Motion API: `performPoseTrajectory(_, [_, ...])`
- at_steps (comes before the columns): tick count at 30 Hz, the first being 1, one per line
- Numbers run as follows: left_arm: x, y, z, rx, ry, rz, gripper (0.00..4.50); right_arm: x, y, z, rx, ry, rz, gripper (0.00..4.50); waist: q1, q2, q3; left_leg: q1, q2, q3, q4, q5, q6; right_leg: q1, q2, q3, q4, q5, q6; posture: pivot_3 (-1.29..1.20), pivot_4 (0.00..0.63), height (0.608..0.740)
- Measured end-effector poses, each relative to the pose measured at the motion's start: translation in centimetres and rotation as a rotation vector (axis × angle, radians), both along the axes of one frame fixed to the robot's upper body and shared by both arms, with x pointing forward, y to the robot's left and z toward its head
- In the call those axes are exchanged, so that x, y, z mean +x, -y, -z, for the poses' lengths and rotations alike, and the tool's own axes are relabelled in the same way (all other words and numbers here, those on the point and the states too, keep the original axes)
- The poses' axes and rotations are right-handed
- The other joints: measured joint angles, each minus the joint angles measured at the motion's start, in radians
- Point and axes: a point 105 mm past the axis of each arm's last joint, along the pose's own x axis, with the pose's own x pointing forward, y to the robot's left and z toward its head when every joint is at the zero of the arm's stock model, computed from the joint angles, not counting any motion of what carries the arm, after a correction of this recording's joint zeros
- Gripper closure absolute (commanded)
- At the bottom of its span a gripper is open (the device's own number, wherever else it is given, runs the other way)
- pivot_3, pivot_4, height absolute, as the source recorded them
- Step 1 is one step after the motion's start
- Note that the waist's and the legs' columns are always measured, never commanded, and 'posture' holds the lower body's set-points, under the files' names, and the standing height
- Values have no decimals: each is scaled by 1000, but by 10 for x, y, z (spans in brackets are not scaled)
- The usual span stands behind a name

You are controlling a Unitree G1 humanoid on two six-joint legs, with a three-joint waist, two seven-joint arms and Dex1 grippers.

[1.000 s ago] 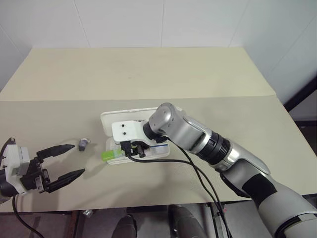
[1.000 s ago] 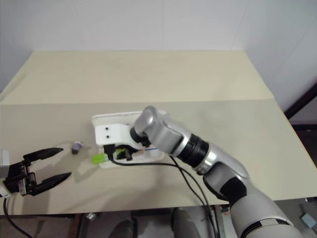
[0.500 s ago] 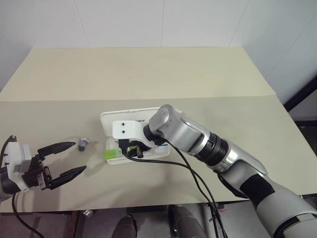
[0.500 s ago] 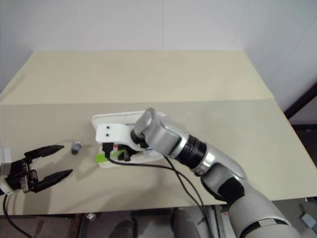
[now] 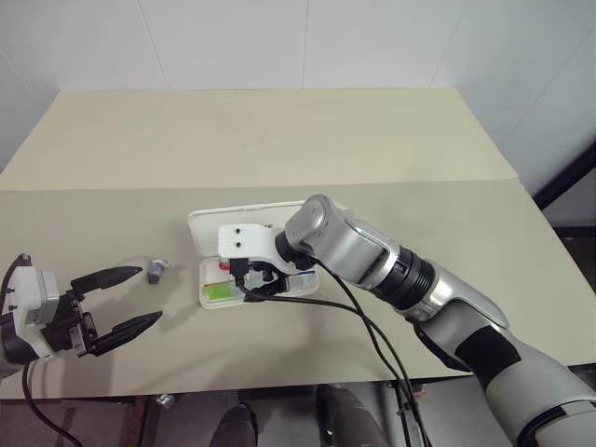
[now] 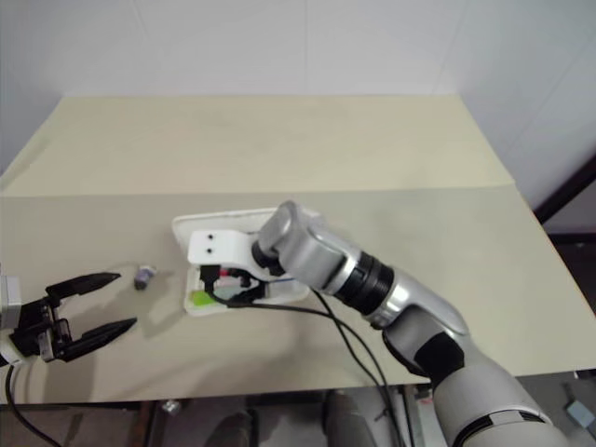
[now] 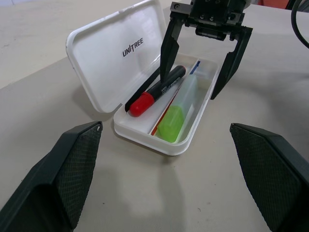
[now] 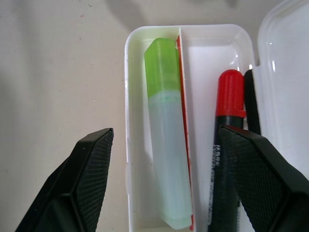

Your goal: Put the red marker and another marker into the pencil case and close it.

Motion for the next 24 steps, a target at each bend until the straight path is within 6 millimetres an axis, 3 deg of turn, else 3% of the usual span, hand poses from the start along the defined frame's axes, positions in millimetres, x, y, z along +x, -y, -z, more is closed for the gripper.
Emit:
performPoseTrajectory(14, [9, 6, 3, -4, 17, -21, 0, -3, -5, -16, 137, 30, -63, 31, 2, 0, 0, 1, 0, 0, 1, 0, 0, 0, 0, 0, 2, 0, 0, 0, 150, 740])
performPoseTrajectory(17, [18, 3, 0, -6, 65, -101, 0, -11, 7, -20, 186, -12, -123, 31, 7, 0, 0, 1, -1, 0, 1, 0, 0, 1, -1, 0, 1, 0, 0, 0, 150, 740])
performPoseTrajectory(21, [33, -5, 5, -5, 71, -299, 0, -23, 43, -25, 239, -64, -219, 31, 13, -1, -1, 0, -1, -1, 2, 0, 0, 4, -1, -1, -2, 1, 3, 0, 150, 740])
performPoseTrajectory(24, [38, -2, 5, -34, 73, -375, 0, -26, 54, -29, 267, -68, -261, 31, 3, -1, -1, 3, 0, 0, 3, 0, 0, 6, 0, 0, -1, 2, 3, 0, 150, 740])
